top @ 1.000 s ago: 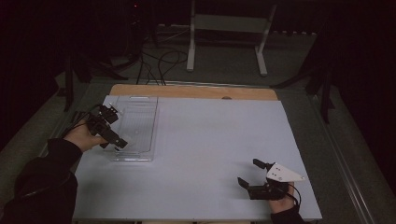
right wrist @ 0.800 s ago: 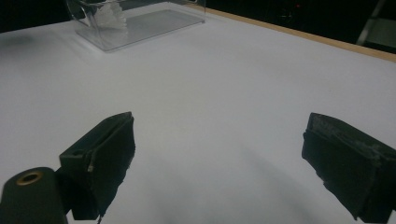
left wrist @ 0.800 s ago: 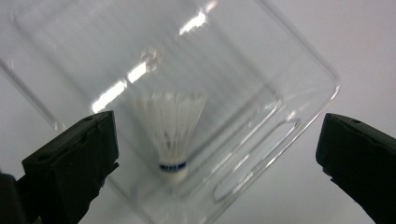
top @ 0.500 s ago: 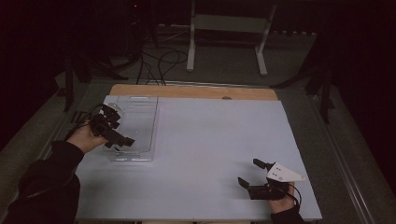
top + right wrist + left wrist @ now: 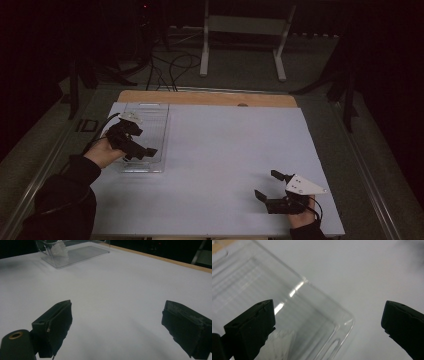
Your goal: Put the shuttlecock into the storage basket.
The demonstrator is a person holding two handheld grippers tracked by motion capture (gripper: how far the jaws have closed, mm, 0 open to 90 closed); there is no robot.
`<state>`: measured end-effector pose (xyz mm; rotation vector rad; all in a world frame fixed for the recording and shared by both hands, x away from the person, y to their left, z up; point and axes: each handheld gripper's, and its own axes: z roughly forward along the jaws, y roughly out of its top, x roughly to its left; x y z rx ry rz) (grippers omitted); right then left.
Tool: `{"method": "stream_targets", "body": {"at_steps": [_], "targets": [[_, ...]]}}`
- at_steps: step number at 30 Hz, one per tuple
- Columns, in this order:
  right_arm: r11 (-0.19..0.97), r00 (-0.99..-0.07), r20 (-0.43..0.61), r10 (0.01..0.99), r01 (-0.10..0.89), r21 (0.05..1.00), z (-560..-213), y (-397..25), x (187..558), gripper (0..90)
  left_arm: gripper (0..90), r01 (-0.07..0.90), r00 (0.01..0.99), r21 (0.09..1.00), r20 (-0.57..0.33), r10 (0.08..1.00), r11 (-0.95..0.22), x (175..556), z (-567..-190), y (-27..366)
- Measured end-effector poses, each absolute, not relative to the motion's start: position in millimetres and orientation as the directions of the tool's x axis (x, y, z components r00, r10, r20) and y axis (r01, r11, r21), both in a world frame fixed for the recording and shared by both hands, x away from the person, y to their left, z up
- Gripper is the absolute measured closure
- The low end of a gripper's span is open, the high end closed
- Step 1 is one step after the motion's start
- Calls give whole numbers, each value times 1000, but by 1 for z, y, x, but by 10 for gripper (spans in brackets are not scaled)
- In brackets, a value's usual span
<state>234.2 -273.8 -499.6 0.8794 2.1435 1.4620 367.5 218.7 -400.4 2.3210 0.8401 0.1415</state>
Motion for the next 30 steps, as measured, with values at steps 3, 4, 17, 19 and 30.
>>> {"method": "stream_targets", "body": {"at_steps": [3, 4, 17, 19, 30], "targets": [[256, -721, 22, 692, 274, 927, -500, -274, 234, 92, 0, 525, 793, 628, -115, 599, -575, 367, -401, 216], [256, -721, 22, 692, 274, 927, -500, -274, 234, 92, 0, 512, 796, 642, -105, 596, -571, 365, -402, 212], [252, -720, 26, 693, 276, 927, -500, -274, 234, 92, 0, 446, 837, 716, -123, 533, -537, 356, -402, 178], [253, -721, 24, 693, 274, 928, -500, -274, 234, 92, 0, 440, 842, 719, -121, 526, -538, 356, -401, 175], [254, -723, 27, 691, 278, 926, -500, -274, 234, 92, 0, 377, 872, 732, -73, 485, -568, 346, -404, 143]]}}
